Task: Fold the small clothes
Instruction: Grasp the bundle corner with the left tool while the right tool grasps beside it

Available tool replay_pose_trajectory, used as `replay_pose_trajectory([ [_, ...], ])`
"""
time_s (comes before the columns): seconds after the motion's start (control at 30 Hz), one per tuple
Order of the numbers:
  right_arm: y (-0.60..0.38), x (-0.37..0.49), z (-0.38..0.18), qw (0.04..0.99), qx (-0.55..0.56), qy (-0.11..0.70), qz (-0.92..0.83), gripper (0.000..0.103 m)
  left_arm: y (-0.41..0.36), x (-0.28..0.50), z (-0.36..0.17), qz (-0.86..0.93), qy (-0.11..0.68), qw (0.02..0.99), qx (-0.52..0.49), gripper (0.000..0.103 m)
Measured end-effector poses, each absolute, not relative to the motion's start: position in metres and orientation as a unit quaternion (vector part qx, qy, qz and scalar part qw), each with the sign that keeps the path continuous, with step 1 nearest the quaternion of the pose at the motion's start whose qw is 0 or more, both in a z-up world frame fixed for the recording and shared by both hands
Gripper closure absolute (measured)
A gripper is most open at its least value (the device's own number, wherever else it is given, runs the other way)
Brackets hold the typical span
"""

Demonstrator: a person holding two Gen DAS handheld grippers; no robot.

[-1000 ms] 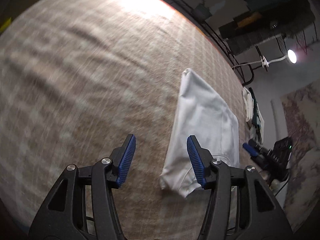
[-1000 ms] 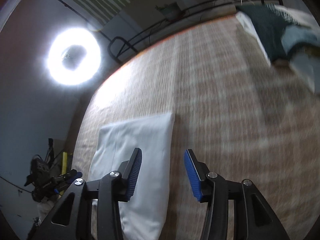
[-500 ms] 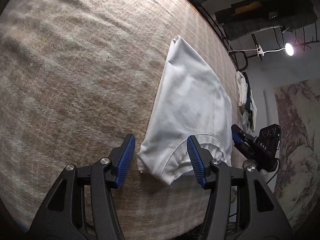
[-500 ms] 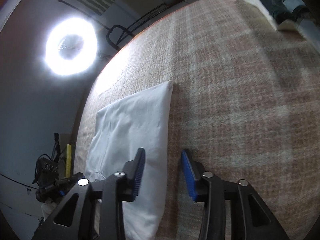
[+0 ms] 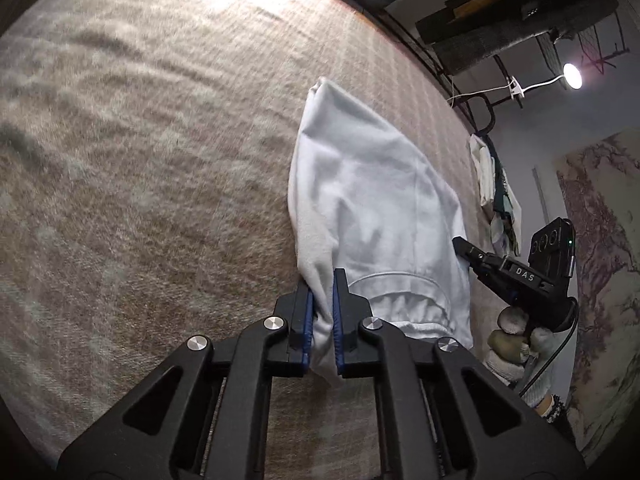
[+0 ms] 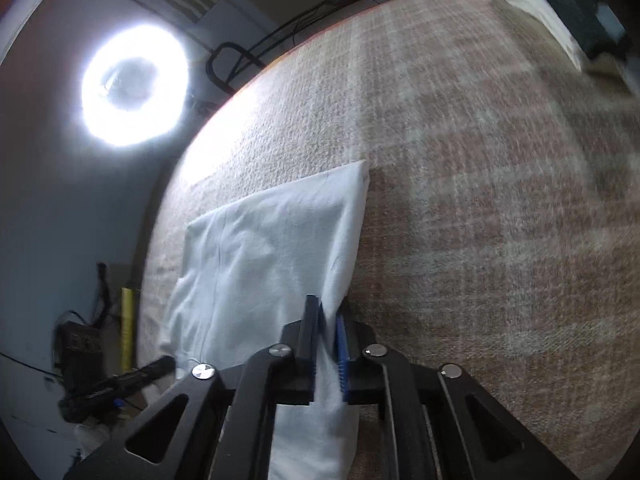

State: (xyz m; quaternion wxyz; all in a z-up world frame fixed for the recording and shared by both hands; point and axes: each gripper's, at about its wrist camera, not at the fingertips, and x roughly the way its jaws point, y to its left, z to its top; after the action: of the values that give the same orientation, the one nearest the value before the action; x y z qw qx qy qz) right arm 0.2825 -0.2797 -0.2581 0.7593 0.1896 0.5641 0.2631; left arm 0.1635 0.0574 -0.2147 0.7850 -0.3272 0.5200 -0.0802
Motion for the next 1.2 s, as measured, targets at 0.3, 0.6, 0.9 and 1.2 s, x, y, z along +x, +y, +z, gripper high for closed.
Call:
replay_pose_trajectory([
  [0.3,-0.264,0.277,-0.224,0.786,0.152,0.533,0.274,0.102,0.049,0.165,-0.185,-0.101,0.484,0.812,-0.309,0.1],
  [0.6,-0.265,0.269,-0.191,0.808,0.133,0.497,0.287,0.102,0.024,0.17,-0.165,-0.126,0.467,0.821,-0.303,0.101],
  [0.9,-0.287,0.265,-0.168,0.825,0.108,0.477,0.283,0.102,0.005,0.192,-0.135,-0.167,0.458,0.83,-0.27,0.102],
  [1.2,-0.32,0.277,-0.197,0.821,0.106,0.504,0.245,0.102,0.003,0.188,-0.166,-0.154,0.506,0.809,-0.256,0.102],
])
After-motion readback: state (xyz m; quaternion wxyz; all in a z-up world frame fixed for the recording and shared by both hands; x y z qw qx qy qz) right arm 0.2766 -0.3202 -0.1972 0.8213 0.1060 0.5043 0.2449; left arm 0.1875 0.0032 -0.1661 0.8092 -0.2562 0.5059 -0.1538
